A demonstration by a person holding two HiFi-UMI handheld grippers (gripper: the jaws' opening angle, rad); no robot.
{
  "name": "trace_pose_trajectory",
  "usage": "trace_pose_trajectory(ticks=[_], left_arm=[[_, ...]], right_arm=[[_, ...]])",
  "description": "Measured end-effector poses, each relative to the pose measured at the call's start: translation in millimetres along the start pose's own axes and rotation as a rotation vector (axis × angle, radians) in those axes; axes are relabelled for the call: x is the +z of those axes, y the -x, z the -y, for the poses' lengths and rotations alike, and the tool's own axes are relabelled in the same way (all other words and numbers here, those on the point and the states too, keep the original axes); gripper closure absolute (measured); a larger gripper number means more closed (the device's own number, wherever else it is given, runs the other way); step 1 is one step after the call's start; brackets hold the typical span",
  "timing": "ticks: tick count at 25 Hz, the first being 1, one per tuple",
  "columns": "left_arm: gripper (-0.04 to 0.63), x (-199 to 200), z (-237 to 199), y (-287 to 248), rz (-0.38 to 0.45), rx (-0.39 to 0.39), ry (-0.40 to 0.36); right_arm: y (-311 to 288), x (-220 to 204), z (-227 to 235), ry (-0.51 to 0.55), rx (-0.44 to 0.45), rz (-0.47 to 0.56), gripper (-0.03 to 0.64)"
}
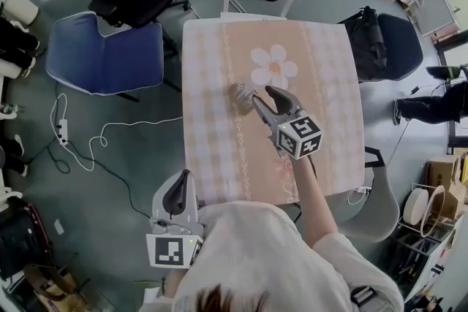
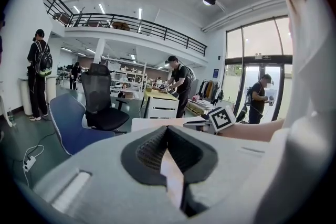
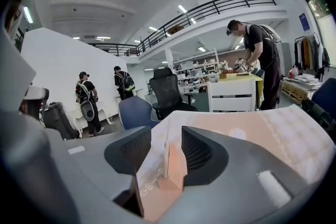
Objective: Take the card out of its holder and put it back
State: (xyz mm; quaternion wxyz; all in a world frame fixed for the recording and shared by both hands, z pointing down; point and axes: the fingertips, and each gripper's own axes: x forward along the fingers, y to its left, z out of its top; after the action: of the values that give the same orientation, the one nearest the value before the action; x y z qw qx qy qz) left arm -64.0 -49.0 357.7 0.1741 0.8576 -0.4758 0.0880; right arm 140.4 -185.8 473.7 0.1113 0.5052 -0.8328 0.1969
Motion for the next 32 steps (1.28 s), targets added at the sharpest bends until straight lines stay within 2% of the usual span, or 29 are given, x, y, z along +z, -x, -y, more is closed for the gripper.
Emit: trace_pose_trajectory(ticks=[5, 12, 32], left_arm=[[0.595, -0.5, -3.3, -1.8, -0.013, 0.009, 0.007], [0.595, -5.7, -6.2, -2.3, -0.023, 0.011, 0.018], [0.595, -4.0, -6.7, 4.6, -0.013, 0.03, 0.013]], right_arm=[[-19.1, -22.4, 6.2, -0.024, -0.005, -0.057, 0.459], [-29.7, -29.7, 2.8, -0.025, -0.019, -0.059, 0.597], [-28.9, -26.2, 2.4, -0.039, -0.046, -0.058, 0.603]])
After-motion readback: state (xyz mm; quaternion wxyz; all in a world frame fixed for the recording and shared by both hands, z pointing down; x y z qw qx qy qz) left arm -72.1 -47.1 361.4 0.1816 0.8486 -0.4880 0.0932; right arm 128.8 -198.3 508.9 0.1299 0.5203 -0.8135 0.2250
